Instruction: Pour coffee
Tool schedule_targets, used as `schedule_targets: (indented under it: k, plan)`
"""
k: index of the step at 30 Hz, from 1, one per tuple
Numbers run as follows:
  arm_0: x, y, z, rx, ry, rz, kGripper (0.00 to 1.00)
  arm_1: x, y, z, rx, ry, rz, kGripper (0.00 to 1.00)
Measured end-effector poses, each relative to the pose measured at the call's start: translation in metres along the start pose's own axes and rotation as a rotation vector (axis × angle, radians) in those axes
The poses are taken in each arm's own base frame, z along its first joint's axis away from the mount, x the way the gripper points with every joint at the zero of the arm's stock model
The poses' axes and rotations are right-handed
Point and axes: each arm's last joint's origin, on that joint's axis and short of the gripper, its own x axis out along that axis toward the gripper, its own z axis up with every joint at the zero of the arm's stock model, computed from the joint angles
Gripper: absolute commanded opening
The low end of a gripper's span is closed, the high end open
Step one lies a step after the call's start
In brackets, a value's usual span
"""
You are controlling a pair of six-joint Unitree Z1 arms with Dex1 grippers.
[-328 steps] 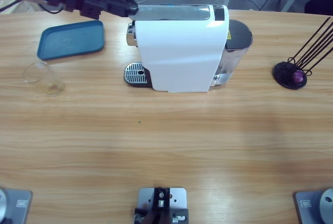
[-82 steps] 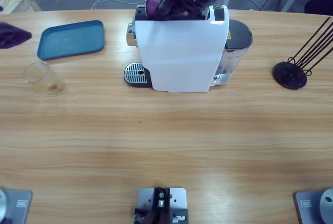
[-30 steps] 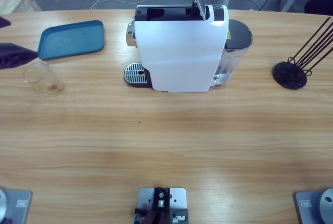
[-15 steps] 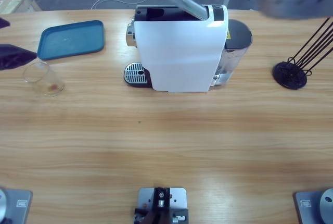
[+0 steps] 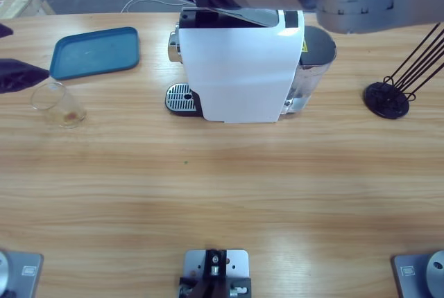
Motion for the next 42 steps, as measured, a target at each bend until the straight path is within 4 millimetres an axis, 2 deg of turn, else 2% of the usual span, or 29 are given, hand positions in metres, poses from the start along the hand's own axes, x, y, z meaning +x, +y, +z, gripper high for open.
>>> schedule_targets:
  k: [7,16,17,18,19,24,32,33,34,35,36,37,42]
  plan:
    - [0.000,0.000,0.000,0.000,0.000,0.000,1.000,0.003,-0.009,0.005,0.004,0.033,-0.034,0.000]
    - [0.000,0.000,0.000,0.000,0.000,0.000,1.000,0.004,-0.009,0.006,-0.002,0.043,-0.016,0.000]
    - [0.000,0.000,0.000,0.000,0.000,0.000,1.000,0.005,-0.008,0.007,-0.002,0.044,-0.011,0.147]
    - [0.000,0.000,0.000,0.000,0.000,0.000,1.000,0.006,-0.008,0.007,-0.003,0.046,-0.004,0.640]
    - [0.000,0.000,0.000,0.000,0.000,0.000,1.000,0.007,-0.007,0.007,-0.003,0.048,0.001,0.972]
    - [0.000,0.000,0.000,0.000,0.003,0.000,1.000,0.014,-0.005,0.006,0.001,0.057,0.007,1.000]
    - [0.000,0.000,0.000,0.000,0.003,0.000,1.000,0.016,-0.005,0.004,0.003,0.058,-0.009,0.997]
    - [0.000,0.000,0.000,0.000,0.003,0.000,1.000,0.016,-0.006,0.004,0.003,0.061,-0.016,0.940]
    - [0.000,0.000,0.000,0.000,0.003,0.000,1.000,0.016,-0.006,0.004,0.003,0.063,-0.022,0.751]
    - [0.000,0.000,0.000,0.000,0.003,0.000,1.000,0.016,-0.006,0.004,0.005,0.063,-0.025,0.515]
    - [0.000,0.000,0.000,0.000,0.003,0.000,1.000,0.016,-0.006,0.004,0.008,0.064,-0.028,0.203]
    - [0.000,0.000,0.000,0.000,0.003,0.000,1.000,0.015,-0.006,0.004,0.009,0.066,-0.029,0.000]
    - [0.000,0.000,-0.001,0.000,0.005,0.000,1.000,0.015,-0.007,0.003,-0.014,0.070,-0.030,0.000]
